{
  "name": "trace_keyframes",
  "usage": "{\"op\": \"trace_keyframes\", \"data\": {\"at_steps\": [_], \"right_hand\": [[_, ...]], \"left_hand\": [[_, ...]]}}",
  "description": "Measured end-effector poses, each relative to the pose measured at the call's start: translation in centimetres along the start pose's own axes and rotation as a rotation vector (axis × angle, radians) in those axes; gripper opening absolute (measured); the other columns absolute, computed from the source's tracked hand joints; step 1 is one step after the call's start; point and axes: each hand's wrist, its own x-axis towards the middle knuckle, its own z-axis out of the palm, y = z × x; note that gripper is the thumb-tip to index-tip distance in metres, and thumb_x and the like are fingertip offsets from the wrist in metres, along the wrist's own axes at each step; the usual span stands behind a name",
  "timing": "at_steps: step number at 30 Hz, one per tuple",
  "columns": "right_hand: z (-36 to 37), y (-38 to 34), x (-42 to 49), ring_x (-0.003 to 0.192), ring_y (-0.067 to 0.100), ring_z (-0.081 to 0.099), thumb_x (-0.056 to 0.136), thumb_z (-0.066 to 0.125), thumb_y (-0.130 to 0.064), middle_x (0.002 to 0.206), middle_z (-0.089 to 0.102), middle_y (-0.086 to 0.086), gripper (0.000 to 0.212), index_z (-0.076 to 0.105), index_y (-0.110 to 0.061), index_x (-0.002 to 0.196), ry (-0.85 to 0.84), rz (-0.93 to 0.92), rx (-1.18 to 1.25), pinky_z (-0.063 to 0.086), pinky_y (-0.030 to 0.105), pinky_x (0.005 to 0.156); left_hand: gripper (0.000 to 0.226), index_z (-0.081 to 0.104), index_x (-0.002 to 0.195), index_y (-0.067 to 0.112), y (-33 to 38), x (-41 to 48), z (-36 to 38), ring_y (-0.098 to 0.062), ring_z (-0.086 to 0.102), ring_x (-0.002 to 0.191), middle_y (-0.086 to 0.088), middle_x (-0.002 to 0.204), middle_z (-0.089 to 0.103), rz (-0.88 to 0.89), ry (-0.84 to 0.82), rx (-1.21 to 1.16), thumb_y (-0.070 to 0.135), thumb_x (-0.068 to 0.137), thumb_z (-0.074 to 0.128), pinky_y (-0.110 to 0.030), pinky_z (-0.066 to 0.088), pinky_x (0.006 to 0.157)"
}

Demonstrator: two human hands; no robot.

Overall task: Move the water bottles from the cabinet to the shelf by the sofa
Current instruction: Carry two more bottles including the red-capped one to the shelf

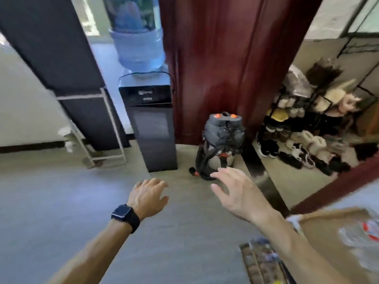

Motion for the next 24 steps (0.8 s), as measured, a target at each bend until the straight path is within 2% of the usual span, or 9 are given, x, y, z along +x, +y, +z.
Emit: {"op": "trace_keyframes", "data": {"at_steps": [4,9,16,24], "right_hand": [[4.0,-15.2,7.8,0.141,0.017,0.035,0.092,0.044,-0.055,0.146,0.050,-0.003,0.048,0.057,-0.034,0.133,-0.078,-0.300,-0.004,0.028,0.035,0.118],[6.1,-35.2,13.7,0.142,0.015,0.031,0.096,0.054,-0.046,0.148,0.046,-0.006,0.043,0.054,-0.033,0.137,-0.091,-0.651,0.042,0.024,0.030,0.118],[8.6,-58.4,17.8,0.147,0.010,0.019,0.099,0.041,-0.053,0.154,0.036,-0.013,0.047,0.040,-0.039,0.144,-0.071,-1.039,0.070,0.020,0.028,0.117],[13.7,-79.5,22.3,0.144,0.010,0.025,0.098,0.044,-0.053,0.150,0.042,-0.015,0.045,0.044,-0.039,0.141,-0.033,-1.289,0.222,0.024,0.028,0.115]], "left_hand": [[0.047,0.045,0.140,0.033,-15.5,-7.1,-4.8,-0.021,0.043,0.132,0.004,0.142,0.048,-0.278,0.137,0.007,0.048,0.096,0.048,-0.039,0.035,0.106],[0.050,0.044,0.141,0.032,-30.8,-18.6,-11.1,-0.020,0.043,0.131,0.003,0.143,0.047,-0.585,0.308,0.069,0.049,0.095,0.047,-0.038,0.035,0.105],[0.047,0.053,0.135,0.031,-45.1,-34.4,-17.0,-0.018,0.045,0.130,0.003,0.141,0.051,-0.988,0.540,0.130,0.044,0.089,0.052,-0.039,0.035,0.106],[0.049,0.049,0.138,0.032,-58.5,-46.4,-22.1,-0.017,0.042,0.134,0.004,0.145,0.047,-1.300,0.549,0.278,0.047,0.091,0.049,-0.038,0.034,0.106]]}}
